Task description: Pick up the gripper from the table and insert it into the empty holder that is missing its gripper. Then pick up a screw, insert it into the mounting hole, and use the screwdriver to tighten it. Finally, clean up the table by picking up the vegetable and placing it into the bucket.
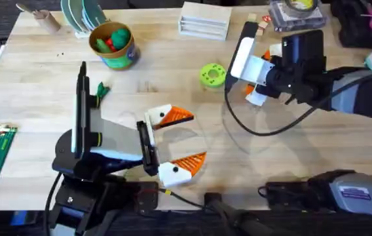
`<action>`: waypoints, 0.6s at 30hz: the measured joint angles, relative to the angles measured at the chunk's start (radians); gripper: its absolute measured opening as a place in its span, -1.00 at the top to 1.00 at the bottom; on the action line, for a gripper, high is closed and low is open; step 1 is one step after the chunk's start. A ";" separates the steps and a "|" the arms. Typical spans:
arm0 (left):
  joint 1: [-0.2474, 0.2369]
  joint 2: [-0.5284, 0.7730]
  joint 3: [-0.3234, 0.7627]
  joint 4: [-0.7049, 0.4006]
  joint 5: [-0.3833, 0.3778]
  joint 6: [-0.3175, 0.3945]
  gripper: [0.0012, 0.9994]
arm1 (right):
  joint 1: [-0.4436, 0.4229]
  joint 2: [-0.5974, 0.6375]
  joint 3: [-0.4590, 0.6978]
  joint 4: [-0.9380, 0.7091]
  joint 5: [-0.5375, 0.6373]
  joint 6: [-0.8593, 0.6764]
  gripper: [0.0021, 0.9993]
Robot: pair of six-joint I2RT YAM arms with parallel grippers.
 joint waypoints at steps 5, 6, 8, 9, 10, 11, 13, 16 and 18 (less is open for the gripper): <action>0.000 0.000 0.000 0.000 0.000 0.000 0.21 | 0.006 -0.019 -0.007 -0.023 -0.014 0.203 -0.98; 0.000 0.000 0.000 0.000 0.000 0.000 0.52 | 0.009 -0.028 -0.010 -0.030 -0.020 0.240 -0.98; 0.000 0.000 0.000 0.000 0.000 0.004 0.95 | 0.013 -0.055 -0.019 -0.045 -0.030 0.314 -0.98; 0.000 0.000 0.000 0.000 0.000 0.009 0.80 | 0.014 -0.075 -0.020 -0.049 -0.033 0.348 -0.98; 0.000 0.000 0.000 0.000 0.000 0.007 0.51 | 0.015 -0.095 -0.020 -0.050 -0.035 0.376 -0.98; 0.000 0.000 0.000 0.000 0.000 0.007 0.18 | 0.015 -0.124 -0.020 -0.049 -0.037 0.407 -0.98; 0.000 0.000 0.000 0.000 0.000 0.007 -0.43 | 0.015 -0.186 -0.019 -0.048 -0.039 0.464 -0.98; 0.000 0.000 0.000 0.000 0.000 0.003 -0.97 | 0.015 -0.274 -0.014 -0.033 -0.043 0.569 -0.98; 0.000 0.000 0.000 0.000 0.000 0.003 -0.99 | 0.015 -0.324 -0.008 0.000 -0.047 0.659 -0.98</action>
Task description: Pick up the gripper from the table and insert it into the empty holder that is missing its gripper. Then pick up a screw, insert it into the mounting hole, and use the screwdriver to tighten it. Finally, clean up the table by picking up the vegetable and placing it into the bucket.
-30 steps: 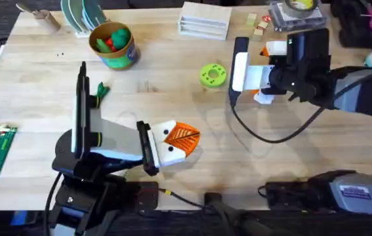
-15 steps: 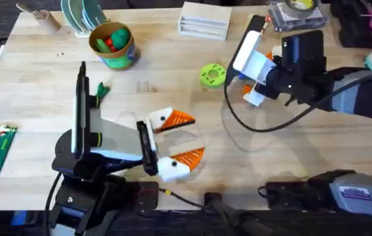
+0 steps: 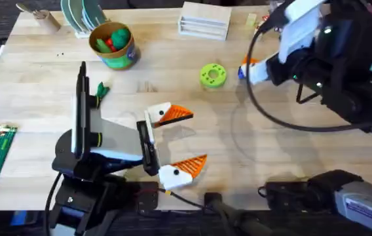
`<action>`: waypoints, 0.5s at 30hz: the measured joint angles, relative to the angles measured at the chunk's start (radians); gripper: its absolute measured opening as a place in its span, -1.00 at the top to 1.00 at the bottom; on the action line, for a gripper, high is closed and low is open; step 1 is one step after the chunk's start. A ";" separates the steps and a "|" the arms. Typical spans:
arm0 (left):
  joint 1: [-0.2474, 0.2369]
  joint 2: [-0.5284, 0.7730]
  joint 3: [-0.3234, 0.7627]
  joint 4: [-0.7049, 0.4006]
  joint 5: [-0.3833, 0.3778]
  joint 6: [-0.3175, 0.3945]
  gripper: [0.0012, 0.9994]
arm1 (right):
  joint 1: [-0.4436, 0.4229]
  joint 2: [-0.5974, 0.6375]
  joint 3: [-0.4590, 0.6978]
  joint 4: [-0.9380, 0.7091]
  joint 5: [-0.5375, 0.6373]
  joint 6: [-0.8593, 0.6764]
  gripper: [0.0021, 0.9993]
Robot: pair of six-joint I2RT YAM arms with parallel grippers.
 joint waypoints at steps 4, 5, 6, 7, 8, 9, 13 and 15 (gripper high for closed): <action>0.000 0.000 0.000 0.001 -0.006 0.000 -0.99 | 0.000 -0.084 0.010 0.047 -0.003 0.228 -0.98; 0.000 0.000 0.000 0.002 -0.011 0.000 -0.99 | 0.000 -0.096 0.012 0.047 -0.003 0.282 -0.98; 0.000 0.000 0.000 0.004 -0.020 0.000 -0.99 | 0.000 -0.103 0.013 0.043 -0.004 0.332 -0.98; 0.000 0.000 0.000 0.008 -0.032 -0.001 -0.99 | 0.000 -0.106 0.015 0.034 -0.004 0.381 -0.98; 0.000 0.000 0.000 0.013 -0.046 -0.006 -0.98 | 0.000 -0.106 0.015 0.024 -0.006 0.422 -0.98; 0.000 0.000 0.000 0.025 -0.067 -0.021 -0.99 | 0.000 -0.103 0.015 0.011 -0.006 0.468 -0.98; 0.000 0.000 0.001 0.067 -0.168 -0.072 -0.99 | 0.000 -0.088 0.015 -0.043 -0.007 0.595 -0.98; 0.000 0.000 0.007 0.062 -0.220 -0.083 -0.98 | 0.000 -0.079 0.015 -0.083 -0.007 0.635 -0.98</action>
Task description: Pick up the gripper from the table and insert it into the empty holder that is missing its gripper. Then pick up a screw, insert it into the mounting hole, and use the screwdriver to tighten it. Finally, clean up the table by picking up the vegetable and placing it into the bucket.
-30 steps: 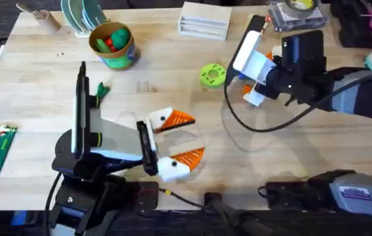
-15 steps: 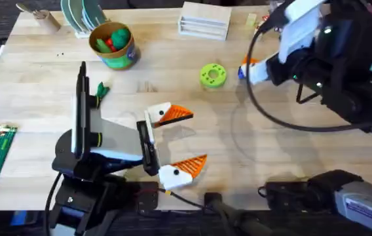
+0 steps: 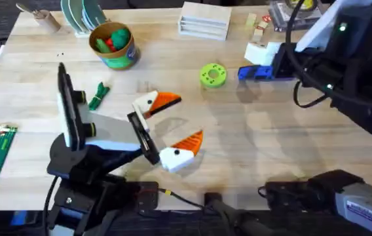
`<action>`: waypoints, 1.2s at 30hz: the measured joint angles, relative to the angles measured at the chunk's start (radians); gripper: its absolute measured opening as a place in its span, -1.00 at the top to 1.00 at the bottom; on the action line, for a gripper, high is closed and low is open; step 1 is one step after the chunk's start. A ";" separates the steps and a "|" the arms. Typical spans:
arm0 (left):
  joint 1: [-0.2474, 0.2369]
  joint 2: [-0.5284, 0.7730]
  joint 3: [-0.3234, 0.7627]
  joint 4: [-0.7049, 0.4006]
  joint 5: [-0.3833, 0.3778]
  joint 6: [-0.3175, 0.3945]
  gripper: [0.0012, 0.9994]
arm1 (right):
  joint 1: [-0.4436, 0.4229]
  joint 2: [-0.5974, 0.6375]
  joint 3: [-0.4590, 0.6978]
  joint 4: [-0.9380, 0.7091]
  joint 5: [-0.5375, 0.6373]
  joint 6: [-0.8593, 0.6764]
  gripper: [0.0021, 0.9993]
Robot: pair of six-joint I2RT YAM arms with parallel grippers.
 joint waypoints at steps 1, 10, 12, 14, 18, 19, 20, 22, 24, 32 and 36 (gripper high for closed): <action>0.001 0.000 0.011 -0.010 -0.034 -0.005 -0.98 | 0.000 0.005 0.000 -0.014 0.000 0.013 -0.98; 0.048 0.077 0.358 -0.396 -0.306 -0.027 -0.98 | 0.000 0.029 0.000 -0.042 0.000 0.157 -0.98; 0.058 0.146 0.478 -0.499 -0.384 -0.014 -0.98 | 0.000 0.029 0.000 -0.042 0.000 0.173 -0.98; 0.066 0.226 0.603 -0.600 -0.467 0.022 -0.98 | 0.000 0.029 0.000 -0.042 0.000 0.182 -0.98; 0.068 0.420 0.866 -0.801 -0.656 0.132 -0.98 | 0.000 0.029 0.000 -0.042 -0.018 0.189 -0.98; 0.068 0.459 0.914 -0.836 -0.697 0.156 -0.98 | 0.000 0.029 0.000 -0.042 -0.025 0.190 -0.98; 0.069 0.511 0.973 -0.880 -0.748 0.184 -0.98 | 0.000 0.029 0.000 -0.042 -0.031 0.190 -0.98; 0.068 0.598 1.059 -0.950 -0.838 0.223 -0.98 | 0.000 0.029 0.000 -0.042 -0.040 0.193 -0.98; 0.069 0.672 1.111 -0.984 -0.909 0.247 -0.98 | 0.000 0.029 0.000 -0.042 -0.047 0.194 -0.98; 0.069 0.910 1.138 -1.002 -1.013 0.286 -0.99 | 0.000 0.029 0.000 -0.043 -0.053 0.197 -0.98; 0.070 1.008 1.138 -1.038 -1.044 0.293 -0.99 | 0.000 0.029 0.000 -0.044 -0.055 0.200 -0.98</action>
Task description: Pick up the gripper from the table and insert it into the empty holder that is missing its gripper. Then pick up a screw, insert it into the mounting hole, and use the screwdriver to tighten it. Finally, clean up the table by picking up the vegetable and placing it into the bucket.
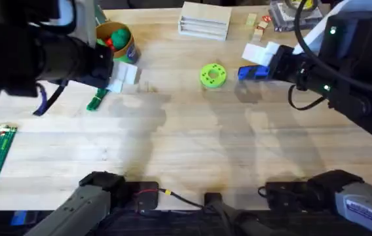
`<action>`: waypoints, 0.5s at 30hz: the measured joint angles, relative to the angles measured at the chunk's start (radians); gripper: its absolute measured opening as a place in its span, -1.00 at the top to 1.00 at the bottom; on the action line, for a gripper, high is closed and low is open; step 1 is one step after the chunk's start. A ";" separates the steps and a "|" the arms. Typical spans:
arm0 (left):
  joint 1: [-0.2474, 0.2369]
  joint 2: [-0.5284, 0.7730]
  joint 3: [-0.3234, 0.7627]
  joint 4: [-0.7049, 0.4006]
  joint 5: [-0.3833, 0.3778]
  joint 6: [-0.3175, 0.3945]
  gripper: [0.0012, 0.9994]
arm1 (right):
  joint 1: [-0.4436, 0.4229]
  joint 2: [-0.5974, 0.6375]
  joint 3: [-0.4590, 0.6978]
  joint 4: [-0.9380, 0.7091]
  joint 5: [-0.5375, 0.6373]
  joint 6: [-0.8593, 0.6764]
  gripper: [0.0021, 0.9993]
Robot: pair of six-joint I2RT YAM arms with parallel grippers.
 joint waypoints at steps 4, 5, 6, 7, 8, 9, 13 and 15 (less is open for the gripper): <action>0.052 0.104 -0.002 -0.029 -0.023 0.010 -0.98 | 0.000 0.000 0.000 0.000 -0.001 0.000 -0.99; 0.079 0.137 -0.003 -0.026 -0.016 0.018 -0.99 | 0.000 0.000 0.000 0.000 -0.001 0.000 -0.98; 0.107 0.168 -0.005 -0.020 -0.007 0.027 -0.98 | 0.000 0.000 0.000 0.000 -0.001 0.000 -0.98; 0.140 0.204 -0.008 -0.009 0.010 0.040 -0.99 | 0.000 0.000 0.000 0.000 -0.001 0.000 -0.98; 0.174 0.239 -0.013 0.006 0.028 0.053 -0.99 | 0.000 0.000 0.000 0.000 -0.001 0.000 -0.98; 0.199 0.265 -0.018 0.020 0.041 0.062 -0.99 | 0.000 0.000 0.000 0.000 -0.001 0.000 -0.98; 0.325 0.382 -0.037 0.086 0.112 0.104 -0.99 | 0.000 0.000 0.000 -0.004 -0.001 0.000 -0.98; 0.381 0.430 -0.037 0.113 0.149 0.125 -0.99 | 0.000 0.000 0.000 -0.010 -0.001 0.000 -0.98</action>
